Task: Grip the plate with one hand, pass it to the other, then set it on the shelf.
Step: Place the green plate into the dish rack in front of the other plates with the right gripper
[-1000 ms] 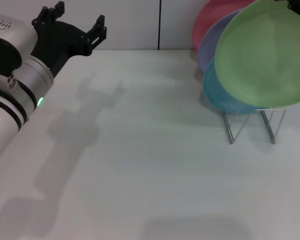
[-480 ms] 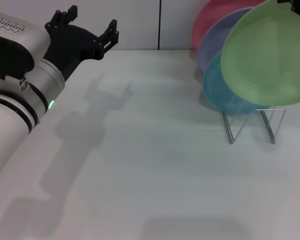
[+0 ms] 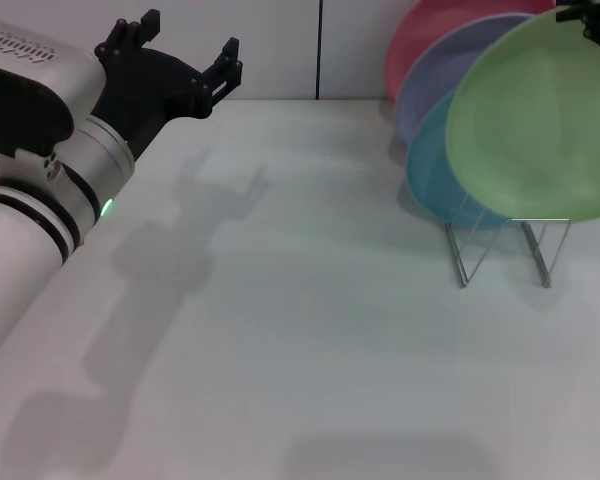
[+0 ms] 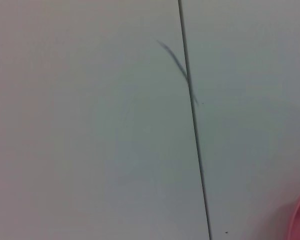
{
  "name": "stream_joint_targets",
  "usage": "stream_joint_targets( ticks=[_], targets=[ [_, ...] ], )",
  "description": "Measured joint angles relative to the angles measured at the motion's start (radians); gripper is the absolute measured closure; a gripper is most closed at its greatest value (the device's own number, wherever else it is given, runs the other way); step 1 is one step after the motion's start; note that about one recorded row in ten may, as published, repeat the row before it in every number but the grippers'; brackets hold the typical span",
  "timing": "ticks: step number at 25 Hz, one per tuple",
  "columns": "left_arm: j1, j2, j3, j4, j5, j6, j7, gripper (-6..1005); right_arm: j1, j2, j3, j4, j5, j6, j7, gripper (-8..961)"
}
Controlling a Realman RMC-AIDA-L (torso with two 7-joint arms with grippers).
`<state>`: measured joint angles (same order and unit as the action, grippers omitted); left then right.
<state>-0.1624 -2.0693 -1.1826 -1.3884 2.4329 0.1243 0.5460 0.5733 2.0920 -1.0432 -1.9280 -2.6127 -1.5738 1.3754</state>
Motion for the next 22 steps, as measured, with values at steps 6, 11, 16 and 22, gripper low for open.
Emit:
stream_joint_targets(
  ticks=[6,11,16,22],
  targets=[
    [-0.008,0.000,0.000,0.009,-0.001,0.000,0.000,138,-0.015,0.000,-0.020,0.018,0.000,0.000,0.000,883],
    [-0.017,0.000,0.001,0.012,-0.002,0.000,0.000,138,-0.023,0.000,-0.025,0.029,0.001,0.001,-0.001,878],
    [-0.029,0.000,0.001,0.024,-0.003,0.000,0.000,138,-0.028,0.000,-0.028,0.041,-0.002,0.001,-0.001,872],
    [-0.051,0.000,0.001,0.038,-0.015,-0.003,0.000,138,-0.034,0.000,-0.089,0.046,-0.078,-0.005,0.076,866]
  ],
)
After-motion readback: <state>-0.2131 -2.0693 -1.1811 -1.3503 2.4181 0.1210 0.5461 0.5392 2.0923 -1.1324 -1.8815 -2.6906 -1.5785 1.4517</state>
